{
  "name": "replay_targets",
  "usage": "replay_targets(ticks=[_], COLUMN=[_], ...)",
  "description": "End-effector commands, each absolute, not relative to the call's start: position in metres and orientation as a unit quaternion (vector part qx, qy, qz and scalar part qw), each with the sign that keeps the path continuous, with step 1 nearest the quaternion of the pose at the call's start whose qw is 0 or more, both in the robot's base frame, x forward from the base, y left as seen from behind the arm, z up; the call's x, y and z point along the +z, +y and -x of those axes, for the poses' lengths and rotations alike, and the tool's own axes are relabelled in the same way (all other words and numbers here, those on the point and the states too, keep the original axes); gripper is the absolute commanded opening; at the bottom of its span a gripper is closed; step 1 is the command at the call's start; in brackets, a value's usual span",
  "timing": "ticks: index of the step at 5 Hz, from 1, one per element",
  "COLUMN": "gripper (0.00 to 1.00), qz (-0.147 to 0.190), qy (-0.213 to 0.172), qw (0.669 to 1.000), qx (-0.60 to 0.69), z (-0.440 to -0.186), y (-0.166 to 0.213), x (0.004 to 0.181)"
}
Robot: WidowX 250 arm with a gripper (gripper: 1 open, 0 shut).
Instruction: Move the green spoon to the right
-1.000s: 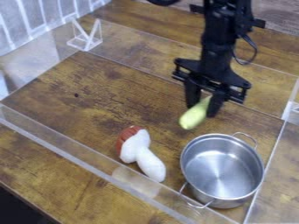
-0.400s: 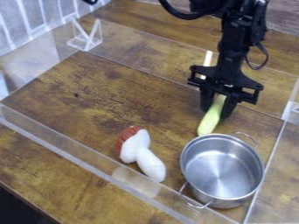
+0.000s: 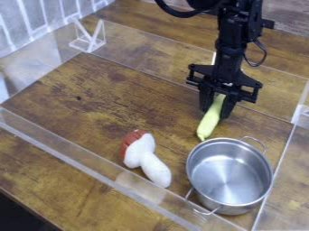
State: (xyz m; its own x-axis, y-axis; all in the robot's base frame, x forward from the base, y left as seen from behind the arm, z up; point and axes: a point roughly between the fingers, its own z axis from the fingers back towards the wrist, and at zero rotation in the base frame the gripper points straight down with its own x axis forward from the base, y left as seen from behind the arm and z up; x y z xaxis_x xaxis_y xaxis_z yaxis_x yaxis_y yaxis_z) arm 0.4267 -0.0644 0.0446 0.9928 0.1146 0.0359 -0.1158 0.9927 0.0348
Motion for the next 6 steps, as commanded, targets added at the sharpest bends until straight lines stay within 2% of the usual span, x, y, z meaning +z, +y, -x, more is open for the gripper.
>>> replay_targets(ticks=[1,4,5,6], gripper=[0.0,0.0,1.0,1.0], qz=[-0.007,-0.003,-0.005,-0.004], qy=[-0.045,-0.034,-0.028,-0.028], qw=[0.998,0.997,0.998,0.998], qx=[0.035,0.072,0.06,0.052], z=[-0.433,-0.42,-0.419,-0.419], y=[-0.055,-0.036,-0.034,-0.031], x=[0.062,0.046,0.053,0.064])
